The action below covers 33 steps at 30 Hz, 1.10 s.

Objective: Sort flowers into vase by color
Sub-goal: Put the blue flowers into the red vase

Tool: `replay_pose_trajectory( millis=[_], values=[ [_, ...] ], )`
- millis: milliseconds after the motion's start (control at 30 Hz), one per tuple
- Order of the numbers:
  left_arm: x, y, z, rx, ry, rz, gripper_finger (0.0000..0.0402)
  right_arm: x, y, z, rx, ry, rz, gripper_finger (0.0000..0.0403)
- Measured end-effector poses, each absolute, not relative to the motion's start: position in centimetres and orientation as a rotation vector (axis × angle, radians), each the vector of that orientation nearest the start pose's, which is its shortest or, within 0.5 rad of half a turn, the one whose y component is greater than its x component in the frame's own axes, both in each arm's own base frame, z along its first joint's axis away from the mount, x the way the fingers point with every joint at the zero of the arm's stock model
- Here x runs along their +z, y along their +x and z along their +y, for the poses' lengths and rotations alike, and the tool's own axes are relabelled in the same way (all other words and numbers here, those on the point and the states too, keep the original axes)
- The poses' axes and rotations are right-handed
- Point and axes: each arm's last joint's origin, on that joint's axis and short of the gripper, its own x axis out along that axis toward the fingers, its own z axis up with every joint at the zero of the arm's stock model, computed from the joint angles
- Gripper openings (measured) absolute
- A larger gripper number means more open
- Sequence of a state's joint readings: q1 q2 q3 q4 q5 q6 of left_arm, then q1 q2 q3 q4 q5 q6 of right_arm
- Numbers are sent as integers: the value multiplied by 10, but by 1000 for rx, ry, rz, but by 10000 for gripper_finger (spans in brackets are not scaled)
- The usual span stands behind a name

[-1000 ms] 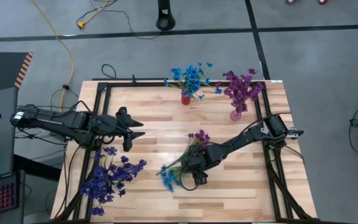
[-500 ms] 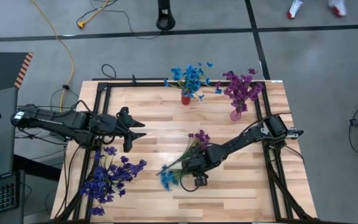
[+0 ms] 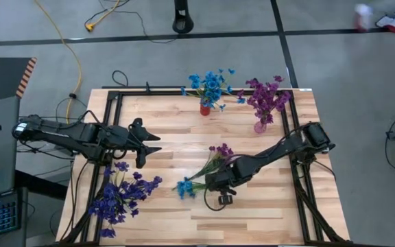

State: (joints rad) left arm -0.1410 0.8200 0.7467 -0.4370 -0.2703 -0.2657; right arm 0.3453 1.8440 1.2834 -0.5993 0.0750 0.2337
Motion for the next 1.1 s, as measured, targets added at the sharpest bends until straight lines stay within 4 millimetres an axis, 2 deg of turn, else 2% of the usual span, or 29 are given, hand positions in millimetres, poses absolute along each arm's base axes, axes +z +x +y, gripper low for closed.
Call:
replay_pose_trajectory(
  millis=[200, 500, 633, 833, 933, 1100],
  values=[
    [292, 172, -17, 192, -157, 477, 178, 221, 335, 127, 105, -34, 1066, 50],
    [292, 172, -17, 193, -162, 476, 178, 258, 318, 131, 25, -92, 919, 47],
    [292, 172, -17, 193, -162, 476, 178, 261, 314, 129, 15, -81, 933, 47],
    [292, 172, -17, 193, -163, 477, 178, 252, 309, 127, -25, -34, 1041, 47],
    [292, 172, -17, 193, -163, 476, 178, 260, 313, 129, -8, -2, 964, 47],
    [292, 172, -17, 194, -165, 476, 178, 288, 323, 132, 63, -13, 736, 47]
  ],
)
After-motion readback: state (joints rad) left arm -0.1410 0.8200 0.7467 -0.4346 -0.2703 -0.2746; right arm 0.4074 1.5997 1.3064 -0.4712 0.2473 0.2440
